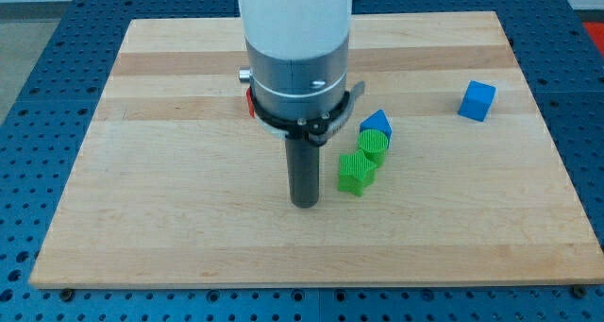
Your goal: Move the green star bottom left to the blue cube
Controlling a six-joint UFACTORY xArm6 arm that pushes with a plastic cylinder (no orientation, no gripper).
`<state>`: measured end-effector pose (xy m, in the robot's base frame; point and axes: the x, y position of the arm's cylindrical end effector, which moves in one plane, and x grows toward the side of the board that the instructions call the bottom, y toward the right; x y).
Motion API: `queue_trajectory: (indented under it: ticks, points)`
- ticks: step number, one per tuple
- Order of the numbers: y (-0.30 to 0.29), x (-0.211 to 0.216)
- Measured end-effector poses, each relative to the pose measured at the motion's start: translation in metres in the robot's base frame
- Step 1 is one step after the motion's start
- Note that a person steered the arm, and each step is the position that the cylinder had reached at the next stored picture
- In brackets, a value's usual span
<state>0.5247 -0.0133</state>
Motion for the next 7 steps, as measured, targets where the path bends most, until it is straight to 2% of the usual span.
queue_trajectory:
  ticks: [4, 7]
  points:
    - [0.109, -0.017]
    - [0.137, -0.063]
